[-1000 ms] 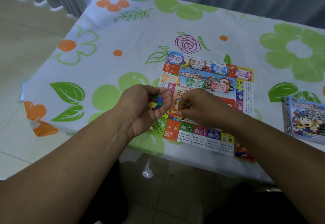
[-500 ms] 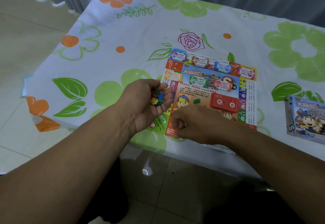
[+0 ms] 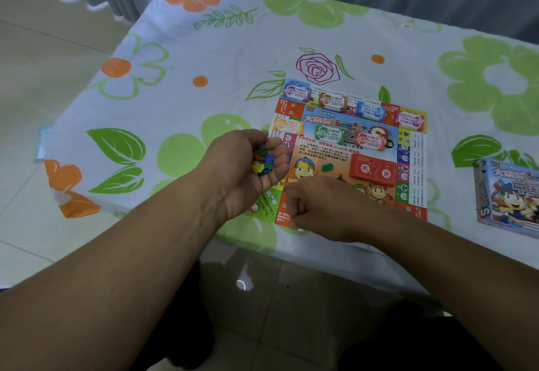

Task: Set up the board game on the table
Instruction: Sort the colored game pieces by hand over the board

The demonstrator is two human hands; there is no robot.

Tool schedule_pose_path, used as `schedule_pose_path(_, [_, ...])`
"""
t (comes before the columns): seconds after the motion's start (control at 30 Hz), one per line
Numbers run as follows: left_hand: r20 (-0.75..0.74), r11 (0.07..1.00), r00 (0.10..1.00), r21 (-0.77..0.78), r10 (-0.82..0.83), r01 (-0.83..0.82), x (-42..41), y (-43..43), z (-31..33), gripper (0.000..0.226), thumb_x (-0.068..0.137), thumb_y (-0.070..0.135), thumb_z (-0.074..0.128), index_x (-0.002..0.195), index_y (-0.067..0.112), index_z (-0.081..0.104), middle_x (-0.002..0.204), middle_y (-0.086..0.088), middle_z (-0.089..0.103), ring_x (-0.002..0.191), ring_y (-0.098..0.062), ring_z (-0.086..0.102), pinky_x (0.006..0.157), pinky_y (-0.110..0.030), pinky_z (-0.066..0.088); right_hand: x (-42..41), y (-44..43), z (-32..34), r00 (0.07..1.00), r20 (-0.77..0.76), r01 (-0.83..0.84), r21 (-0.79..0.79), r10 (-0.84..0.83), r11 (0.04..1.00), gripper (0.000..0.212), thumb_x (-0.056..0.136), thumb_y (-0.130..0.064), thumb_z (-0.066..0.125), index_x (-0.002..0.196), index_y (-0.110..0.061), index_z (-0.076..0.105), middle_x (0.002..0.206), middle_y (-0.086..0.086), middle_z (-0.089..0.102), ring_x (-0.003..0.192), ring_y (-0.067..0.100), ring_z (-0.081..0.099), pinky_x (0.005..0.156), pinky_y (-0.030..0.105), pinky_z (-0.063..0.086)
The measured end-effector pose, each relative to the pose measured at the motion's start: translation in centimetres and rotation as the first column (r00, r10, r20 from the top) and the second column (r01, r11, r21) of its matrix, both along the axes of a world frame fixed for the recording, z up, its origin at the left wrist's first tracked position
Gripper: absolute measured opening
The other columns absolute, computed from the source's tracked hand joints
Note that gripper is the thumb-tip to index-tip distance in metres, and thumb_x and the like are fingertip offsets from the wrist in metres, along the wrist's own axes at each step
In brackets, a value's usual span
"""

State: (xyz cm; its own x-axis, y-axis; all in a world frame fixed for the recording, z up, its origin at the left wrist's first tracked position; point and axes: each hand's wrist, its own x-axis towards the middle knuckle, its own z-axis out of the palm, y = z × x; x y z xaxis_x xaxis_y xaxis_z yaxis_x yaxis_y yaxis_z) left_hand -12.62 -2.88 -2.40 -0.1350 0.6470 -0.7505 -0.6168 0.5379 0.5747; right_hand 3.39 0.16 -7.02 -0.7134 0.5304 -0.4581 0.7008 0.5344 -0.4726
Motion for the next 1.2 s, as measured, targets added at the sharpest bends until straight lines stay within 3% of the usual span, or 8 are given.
schedule_pose_path(0.13, [-0.001, 1.0, 1.0, 0.005, -0.005, 0.005, 0.0, 0.0, 0.0, 0.028, 0.102, 0.018, 0.049, 0.084, 0.002, 0.063, 0.065, -0.008, 0.065, 0.054, -0.016, 0.061, 0.052, -0.023, 0.056, 0.1, 0.6, 0.6, 0.999, -0.027, 0.038, -0.016, -0.038, 0.999, 0.009, 0.088, -0.019, 0.073, 0.084, -0.023, 0.065, 0.088, -0.012, 0.062, 0.083, 0.007, 0.06, 0.072, 0.032, 0.054])
schedule_pose_path(0.3, [-0.006, 1.0, 1.0, 0.013, -0.012, 0.012, 0.0, 0.0, -0.1, 0.026, 0.102, 0.018, 0.049, 0.087, 0.002, 0.064, 0.067, -0.009, 0.066, 0.056, -0.016, 0.062, 0.053, -0.024, 0.057, 0.8, 3.0, 0.9, 0.954, -0.172, 0.257, 0.056, -0.244, 0.965, 0.017, 0.082, -0.019, 0.082, 0.092, -0.019, 0.068, 0.081, -0.011, 0.062, 0.074, 0.003, 0.059, 0.061, 0.019, 0.042])
schedule_pose_path(0.43, [-0.01, 1.0, 1.0, 0.014, -0.017, 0.017, 0.0, 0.0, -0.2, 0.027, 0.102, 0.017, 0.048, 0.086, 0.002, 0.064, 0.068, -0.009, 0.066, 0.058, -0.017, 0.062, 0.054, -0.025, 0.058, 0.7, 3.2, 0.1, 0.957, -0.171, 0.253, 0.107, -0.233, 0.961, 0.015, 0.083, -0.02, 0.081, 0.091, -0.02, 0.069, 0.08, -0.012, 0.061, 0.073, 0.002, 0.058, 0.06, 0.018, 0.04])
schedule_pose_path(0.7, [-0.013, 0.999, 1.0, 0.019, -0.028, 0.028, 0.1, 0.0, -0.4, 0.026, 0.102, 0.016, 0.049, 0.086, 0.002, 0.064, 0.067, -0.009, 0.066, 0.061, -0.017, 0.061, 0.056, -0.024, 0.059, 0.0, 3.1, -0.1, 0.961, -0.173, 0.238, 0.11, -0.217, 0.965, 0.017, 0.083, -0.028, 0.081, 0.092, -0.019, 0.069, 0.082, -0.012, 0.06, 0.078, 0.008, 0.06, 0.07, 0.032, 0.053])
schedule_pose_path(0.9, [0.0, 0.999, 0.999, 0.017, -0.041, 0.041, 0.2, 0.1, -0.4, 0.026, 0.103, 0.016, 0.046, 0.09, 0.001, 0.063, 0.072, -0.012, 0.068, 0.065, -0.021, 0.067, 0.057, -0.028, 0.061, 0.5, 3.7, 0.0, 0.929, -0.219, 0.33, 0.127, -0.298, 0.935, 0.011, 0.085, -0.026, 0.078, 0.083, -0.021, 0.068, 0.079, -0.01, 0.064, 0.074, 0.008, 0.062, 0.07, 0.039, 0.055])
schedule_pose_path(1.0, [0.014, 0.999, 0.999, 0.022, -0.038, 0.038, 0.5, 0.2, -0.5, 0.026, 0.103, 0.013, 0.045, 0.092, -0.002, 0.064, 0.081, -0.017, 0.07, 0.071, -0.026, 0.071, 0.064, -0.033, 0.063, 0.5, 3.6, 1.0, 0.898, -0.311, 0.366, 0.14, -0.31, 0.92, 0.007, 0.087, -0.023, 0.074, 0.082, -0.021, 0.069, 0.077, -0.009, 0.065, 0.074, 0.007, 0.061, 0.07, 0.036, 0.054])
schedule_pose_path(1.2, [0.031, 0.998, 0.998, 0.037, -0.062, 0.06, 1.2, 0.4, -0.8, 0.026, 0.102, 0.011, 0.044, 0.1, -0.006, 0.064, 0.077, -0.017, 0.072, 0.069, -0.025, 0.073, 0.07, -0.035, 0.064, 0.4, 2.7, 2.8, 0.781, -0.561, 0.456, 0.208, -0.277, 0.865, 0.002, 0.084, -0.019, 0.066, 0.085, -0.019, 0.068, 0.078, -0.008, 0.063, 0.07, 0.006, 0.057, 0.064, 0.034, 0.05])
